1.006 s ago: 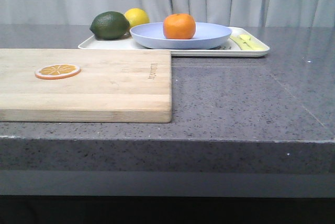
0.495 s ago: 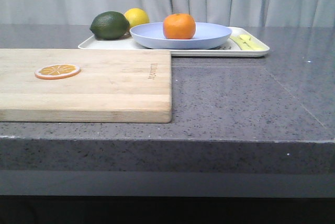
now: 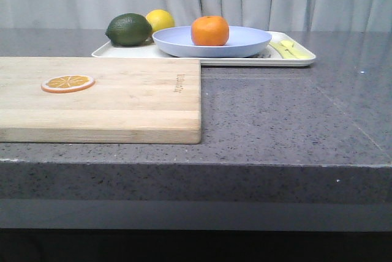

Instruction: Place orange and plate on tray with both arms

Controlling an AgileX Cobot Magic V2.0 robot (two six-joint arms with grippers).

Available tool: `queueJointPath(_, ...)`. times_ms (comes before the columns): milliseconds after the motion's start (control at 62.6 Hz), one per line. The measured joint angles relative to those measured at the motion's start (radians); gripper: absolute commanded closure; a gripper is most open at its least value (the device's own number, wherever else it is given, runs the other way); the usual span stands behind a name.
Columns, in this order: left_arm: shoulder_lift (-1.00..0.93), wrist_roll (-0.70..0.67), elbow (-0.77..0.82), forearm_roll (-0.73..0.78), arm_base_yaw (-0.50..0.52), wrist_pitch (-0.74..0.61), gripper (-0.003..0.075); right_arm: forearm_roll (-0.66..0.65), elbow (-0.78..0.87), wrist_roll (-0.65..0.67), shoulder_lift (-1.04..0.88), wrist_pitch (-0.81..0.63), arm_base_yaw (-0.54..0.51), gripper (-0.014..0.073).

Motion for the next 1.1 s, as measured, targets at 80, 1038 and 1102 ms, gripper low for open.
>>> queueJointPath(80,0.000,0.000,0.000,0.000,0.000,0.000,0.0147,0.000,0.000,0.000,0.000,0.000,0.000,0.0430)
queueJointPath(1038,0.000,0.000,0.000,0.000,0.000,0.000,0.0740,0.000,0.000,0.000,0.000,0.000,0.000,0.0712)
queueJointPath(1102,0.000,0.000,0.000,0.000,0.000,0.000,0.0740,0.000,0.000,0.000,0.000,0.000,0.000,0.0712)
